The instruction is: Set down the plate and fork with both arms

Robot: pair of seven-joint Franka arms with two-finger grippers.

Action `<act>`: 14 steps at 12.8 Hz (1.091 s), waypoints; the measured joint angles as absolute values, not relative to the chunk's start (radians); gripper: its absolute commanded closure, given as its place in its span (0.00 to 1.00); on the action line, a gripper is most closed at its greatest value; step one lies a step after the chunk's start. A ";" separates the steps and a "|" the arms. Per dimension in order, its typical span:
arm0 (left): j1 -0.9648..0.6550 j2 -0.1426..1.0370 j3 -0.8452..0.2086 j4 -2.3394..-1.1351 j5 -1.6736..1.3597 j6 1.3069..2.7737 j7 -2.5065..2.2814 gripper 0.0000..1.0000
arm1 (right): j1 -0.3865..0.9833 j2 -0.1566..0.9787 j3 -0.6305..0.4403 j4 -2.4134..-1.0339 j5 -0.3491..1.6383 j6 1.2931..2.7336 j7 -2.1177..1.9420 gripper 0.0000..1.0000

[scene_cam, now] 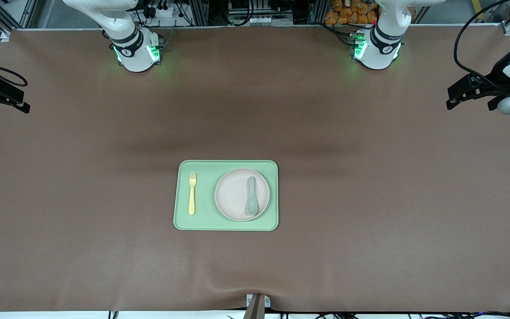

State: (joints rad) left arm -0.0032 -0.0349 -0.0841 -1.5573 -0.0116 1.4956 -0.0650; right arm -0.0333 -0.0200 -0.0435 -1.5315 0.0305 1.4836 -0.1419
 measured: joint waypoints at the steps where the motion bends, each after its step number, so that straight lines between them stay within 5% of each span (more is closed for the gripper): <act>1: -0.001 -0.034 -0.084 -1.557 -0.012 1.490 -0.065 0.00 | -0.033 -0.020 -0.035 -1.529 0.031 1.484 -0.143 0.00; 14: -0.004 -0.034 -0.088 -1.538 -0.012 1.479 -0.065 0.00 | -0.032 -0.020 -0.011 -1.527 0.024 1.496 -0.134 0.00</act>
